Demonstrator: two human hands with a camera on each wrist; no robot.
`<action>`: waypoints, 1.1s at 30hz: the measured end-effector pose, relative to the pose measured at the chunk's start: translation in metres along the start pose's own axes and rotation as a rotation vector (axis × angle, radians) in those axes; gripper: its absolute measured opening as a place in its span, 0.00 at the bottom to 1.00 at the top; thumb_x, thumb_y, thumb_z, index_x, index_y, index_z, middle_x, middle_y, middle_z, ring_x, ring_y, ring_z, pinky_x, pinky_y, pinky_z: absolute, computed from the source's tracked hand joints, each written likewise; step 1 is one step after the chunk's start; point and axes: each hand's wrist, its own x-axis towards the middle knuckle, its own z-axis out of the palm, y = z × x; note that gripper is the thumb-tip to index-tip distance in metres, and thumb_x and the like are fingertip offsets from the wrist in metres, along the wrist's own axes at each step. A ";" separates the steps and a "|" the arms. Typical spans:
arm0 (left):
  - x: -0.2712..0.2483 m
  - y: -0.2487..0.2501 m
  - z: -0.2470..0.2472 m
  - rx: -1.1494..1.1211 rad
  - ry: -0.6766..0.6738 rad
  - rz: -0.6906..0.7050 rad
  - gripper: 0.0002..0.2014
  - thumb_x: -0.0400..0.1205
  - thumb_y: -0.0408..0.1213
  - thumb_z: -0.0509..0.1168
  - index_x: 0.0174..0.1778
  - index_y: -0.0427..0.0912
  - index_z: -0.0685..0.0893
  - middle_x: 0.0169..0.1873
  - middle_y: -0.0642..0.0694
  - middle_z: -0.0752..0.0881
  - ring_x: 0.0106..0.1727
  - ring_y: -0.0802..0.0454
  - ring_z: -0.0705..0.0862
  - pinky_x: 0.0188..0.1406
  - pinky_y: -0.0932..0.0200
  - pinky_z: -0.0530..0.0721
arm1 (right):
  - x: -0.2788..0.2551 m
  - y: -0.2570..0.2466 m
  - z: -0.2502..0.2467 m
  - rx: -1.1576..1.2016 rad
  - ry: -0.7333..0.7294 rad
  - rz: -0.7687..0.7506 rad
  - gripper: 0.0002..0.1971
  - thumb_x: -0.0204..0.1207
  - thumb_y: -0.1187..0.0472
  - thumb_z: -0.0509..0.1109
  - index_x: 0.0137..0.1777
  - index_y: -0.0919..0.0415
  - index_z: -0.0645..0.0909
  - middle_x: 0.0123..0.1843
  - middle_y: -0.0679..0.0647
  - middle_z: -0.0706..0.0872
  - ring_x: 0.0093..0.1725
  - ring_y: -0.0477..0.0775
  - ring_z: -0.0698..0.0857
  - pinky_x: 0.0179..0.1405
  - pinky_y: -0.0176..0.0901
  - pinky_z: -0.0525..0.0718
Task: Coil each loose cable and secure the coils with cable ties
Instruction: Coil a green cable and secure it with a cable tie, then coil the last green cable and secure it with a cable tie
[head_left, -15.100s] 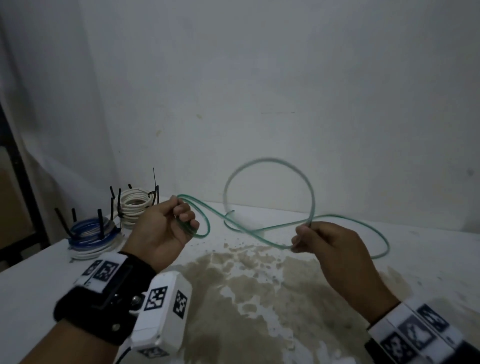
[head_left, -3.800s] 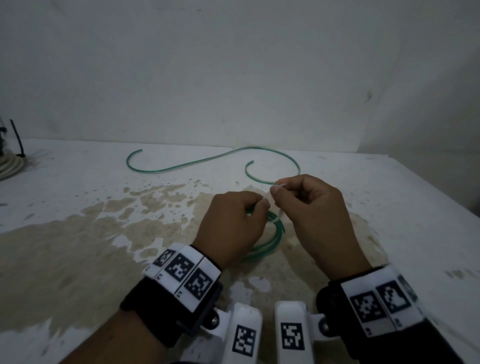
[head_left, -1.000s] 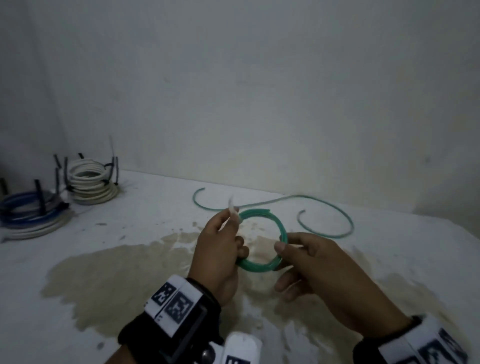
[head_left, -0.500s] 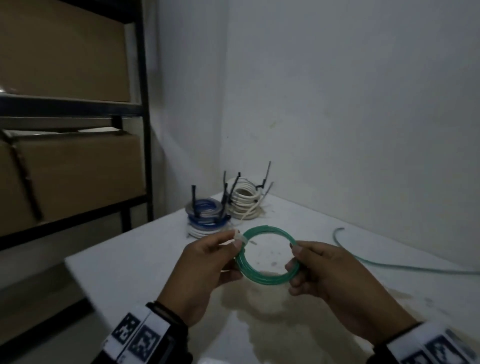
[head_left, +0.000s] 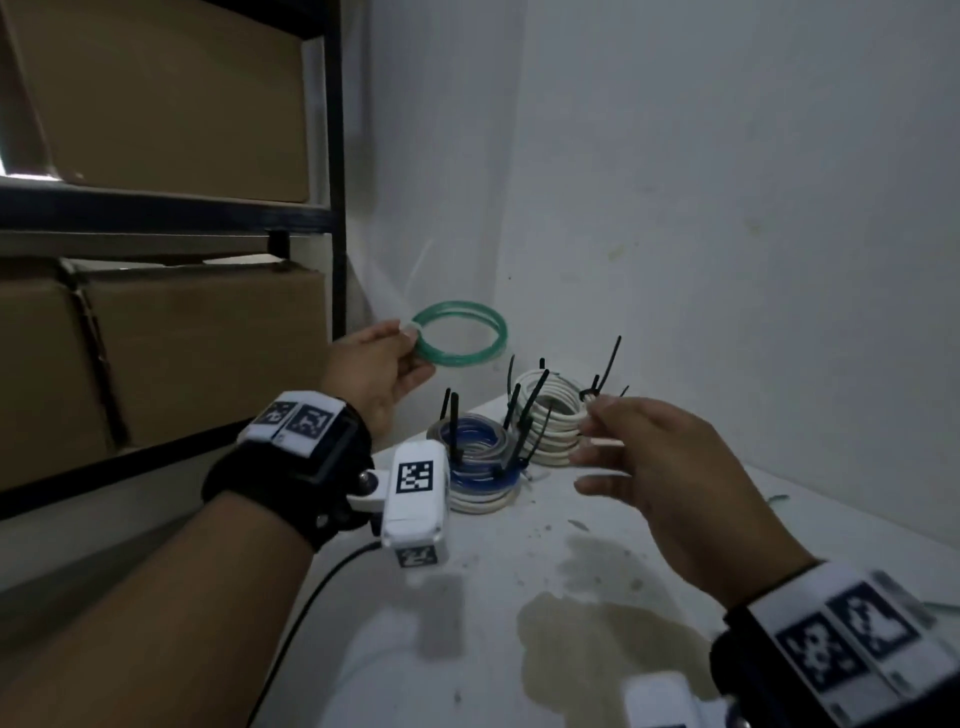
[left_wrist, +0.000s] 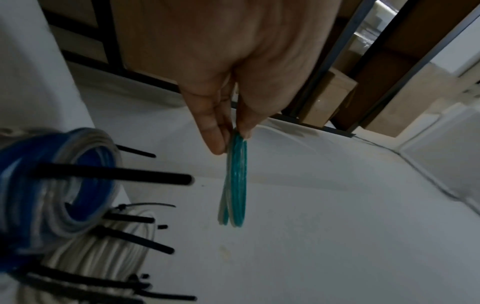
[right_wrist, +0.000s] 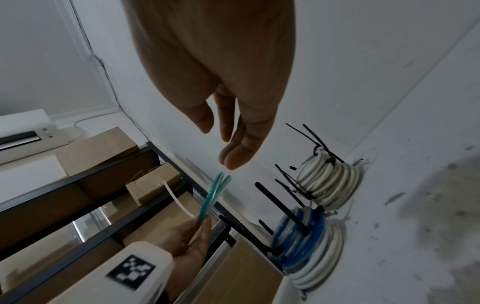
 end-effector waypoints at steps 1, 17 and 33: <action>0.007 -0.007 -0.001 0.016 0.013 -0.023 0.07 0.84 0.28 0.63 0.56 0.34 0.80 0.37 0.43 0.84 0.34 0.54 0.83 0.27 0.66 0.86 | -0.001 0.005 -0.003 -0.018 0.006 0.004 0.10 0.81 0.61 0.66 0.44 0.66 0.84 0.38 0.58 0.86 0.34 0.54 0.86 0.31 0.46 0.84; 0.000 -0.066 -0.010 0.294 0.066 -0.172 0.03 0.83 0.29 0.64 0.44 0.39 0.81 0.31 0.44 0.84 0.20 0.58 0.82 0.24 0.64 0.84 | -0.003 0.051 -0.041 -0.102 0.124 0.166 0.08 0.81 0.62 0.64 0.47 0.64 0.84 0.46 0.62 0.86 0.40 0.58 0.85 0.37 0.50 0.83; -0.010 -0.089 -0.013 0.558 0.122 -0.069 0.07 0.79 0.31 0.69 0.35 0.40 0.81 0.31 0.45 0.80 0.32 0.53 0.75 0.38 0.59 0.75 | -0.018 0.058 -0.097 -0.185 0.224 0.214 0.08 0.81 0.63 0.64 0.46 0.65 0.84 0.40 0.60 0.86 0.37 0.58 0.84 0.34 0.49 0.82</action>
